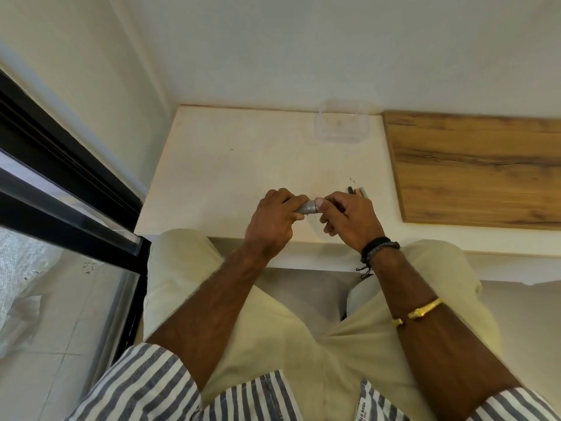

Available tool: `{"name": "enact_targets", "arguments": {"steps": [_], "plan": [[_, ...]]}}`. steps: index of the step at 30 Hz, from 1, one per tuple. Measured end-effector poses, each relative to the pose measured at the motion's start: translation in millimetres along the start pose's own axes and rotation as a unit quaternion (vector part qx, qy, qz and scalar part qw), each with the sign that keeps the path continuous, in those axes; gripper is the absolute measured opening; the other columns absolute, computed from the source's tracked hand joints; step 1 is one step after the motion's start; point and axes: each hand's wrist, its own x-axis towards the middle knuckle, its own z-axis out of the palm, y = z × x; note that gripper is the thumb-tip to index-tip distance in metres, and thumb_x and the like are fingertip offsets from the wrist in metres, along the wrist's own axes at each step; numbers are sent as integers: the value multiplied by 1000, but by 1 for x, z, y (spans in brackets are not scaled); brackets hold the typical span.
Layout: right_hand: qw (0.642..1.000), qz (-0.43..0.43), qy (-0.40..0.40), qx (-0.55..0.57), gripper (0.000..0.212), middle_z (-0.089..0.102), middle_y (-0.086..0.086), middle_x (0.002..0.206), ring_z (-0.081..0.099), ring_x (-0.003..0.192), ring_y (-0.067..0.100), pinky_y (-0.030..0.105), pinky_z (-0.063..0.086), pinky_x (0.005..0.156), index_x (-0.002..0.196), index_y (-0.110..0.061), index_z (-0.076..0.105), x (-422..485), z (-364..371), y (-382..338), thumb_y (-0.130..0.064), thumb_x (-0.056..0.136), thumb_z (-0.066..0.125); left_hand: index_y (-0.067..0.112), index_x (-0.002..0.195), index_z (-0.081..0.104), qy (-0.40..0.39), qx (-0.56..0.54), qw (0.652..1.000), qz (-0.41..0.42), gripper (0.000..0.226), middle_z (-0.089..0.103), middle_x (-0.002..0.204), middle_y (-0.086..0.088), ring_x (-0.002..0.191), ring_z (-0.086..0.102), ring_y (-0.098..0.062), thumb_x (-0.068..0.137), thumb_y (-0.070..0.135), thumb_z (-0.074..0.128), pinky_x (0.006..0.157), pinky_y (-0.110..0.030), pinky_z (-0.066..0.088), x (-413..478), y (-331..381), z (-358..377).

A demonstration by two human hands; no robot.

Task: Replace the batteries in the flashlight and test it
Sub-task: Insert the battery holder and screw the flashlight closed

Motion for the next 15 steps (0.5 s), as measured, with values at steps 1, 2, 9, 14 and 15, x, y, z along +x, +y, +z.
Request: {"name": "enact_targets", "arguments": {"steps": [1,2,9,14,15], "plan": [[1000,5,1,-18,34,71,-2,70,67,52,8,22,58,53,91,-17,69,0,1,0,-46,101,55,19,127,62,-2,1,1000,1,38,63,108,-6,95,49,-20,91,7,65,80,-28,41,0,0,1],[999,9,3,-30,37,71,-3,69,67,51,7,23,58,53,89,-18,67,0,1,1,-50,101,52,19,127,61,-3,2,1000,3,38,62,108,-5,95,49,-20,91,8,64,81,-28,40,0,0,1],[999,-25,-22,42,35,71,-4,108,74,73,9,20,62,65,120,-28,66,3,0,2,-22,88,78,19,128,61,-5,-6,1000,-14,37,61,108,-6,96,48,-20,93,8,62,79,-27,39,0,-5,1],[999,-23,-7,33,21,75,5,91,73,68,10,20,61,64,113,-15,71,2,1,2,-19,93,72,19,128,61,-8,-6,1000,-10,37,61,106,-5,96,48,-19,93,7,62,80,-29,42,0,-5,1],[999,-19,-6,34,19,75,4,86,72,66,9,21,61,62,111,-13,72,1,1,1,-22,95,70,20,127,61,-7,-7,1000,-7,37,61,105,-4,95,47,-19,93,7,62,79,-30,44,0,-4,0]]}}
